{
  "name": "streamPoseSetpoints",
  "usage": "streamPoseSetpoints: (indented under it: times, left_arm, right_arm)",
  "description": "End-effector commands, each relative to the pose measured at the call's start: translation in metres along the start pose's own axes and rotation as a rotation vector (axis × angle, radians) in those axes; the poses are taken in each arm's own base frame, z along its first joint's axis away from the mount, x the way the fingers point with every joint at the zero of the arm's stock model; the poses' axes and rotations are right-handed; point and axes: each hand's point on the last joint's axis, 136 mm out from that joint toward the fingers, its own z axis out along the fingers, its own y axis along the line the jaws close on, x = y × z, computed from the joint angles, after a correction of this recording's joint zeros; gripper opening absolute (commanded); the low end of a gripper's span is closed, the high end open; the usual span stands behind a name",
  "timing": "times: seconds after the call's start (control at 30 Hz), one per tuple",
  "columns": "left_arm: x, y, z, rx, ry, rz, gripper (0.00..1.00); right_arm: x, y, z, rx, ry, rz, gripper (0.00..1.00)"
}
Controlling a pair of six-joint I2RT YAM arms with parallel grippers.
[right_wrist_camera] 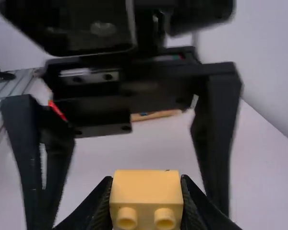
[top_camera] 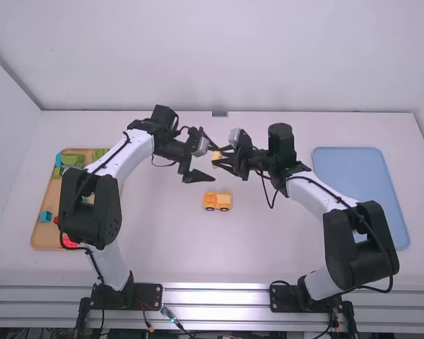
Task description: Assemble lego blocks to make yellow taxi
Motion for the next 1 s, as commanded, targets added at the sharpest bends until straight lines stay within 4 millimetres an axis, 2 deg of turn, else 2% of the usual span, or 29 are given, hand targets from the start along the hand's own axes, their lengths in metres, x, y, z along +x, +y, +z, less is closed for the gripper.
streamPoseSetpoints:
  times: [0.0,0.07,0.13,0.3,0.37,0.5,0.57,0.63,0.73,0.77,0.8,0.9,0.97]
  left_arm:
    - [0.017,0.002,-0.005,-0.055,0.151,-0.105,0.99]
    - [0.054,0.013,-0.015,-0.17,0.356,-0.29,0.99]
    - [0.076,0.024,-0.027,-0.295,0.464,-0.462,0.99]
    - [0.104,0.05,-0.043,-0.528,0.533,-0.598,0.99]
    - [0.114,0.057,-0.057,-0.666,0.564,-0.656,0.99]
    - [0.108,0.056,-0.073,-0.793,0.519,-0.654,0.99]
    - [0.098,0.055,-0.09,-0.897,0.458,-0.649,0.99]
    - [0.089,0.047,-0.118,-1.049,0.402,-0.655,0.99]
    - [0.082,0.035,-0.145,-1.194,0.361,-0.651,0.99]
    - [0.079,0.024,-0.168,-1.326,0.312,-0.67,0.99]
    - [0.078,0.02,-0.177,-1.376,0.291,-0.681,0.99]
    - [0.08,-0.002,-0.213,-1.564,0.201,-0.726,0.99]
    - [0.082,-0.01,-0.223,-1.609,0.181,-0.738,0.99]
  right_arm:
    - [0.003,-0.033,-0.003,0.19,0.064,0.026,0.31]
    - [0.019,-0.041,-0.005,0.263,0.148,0.071,0.31]
    - [0.028,-0.042,-0.006,0.286,0.223,0.098,0.3]
    - [0.044,-0.037,-0.008,0.307,0.381,0.096,0.3]
    - [0.044,-0.03,-0.003,0.297,0.419,0.068,0.3]
    - [0.045,-0.027,0.003,0.318,0.471,0.033,0.32]
    - [0.048,-0.027,0.003,0.335,0.493,0.029,0.33]
    - [0.052,-0.023,0.012,0.314,0.506,0.023,0.32]
    - [0.06,-0.023,0.025,0.286,0.524,0.031,0.32]
    - [0.067,-0.022,0.036,0.256,0.558,0.041,0.32]
    - [0.068,-0.021,0.04,0.24,0.57,0.034,0.32]
    - [0.074,0.002,0.066,0.089,0.644,-0.036,0.31]
    - [0.077,0.008,0.075,0.05,0.674,-0.063,0.31]
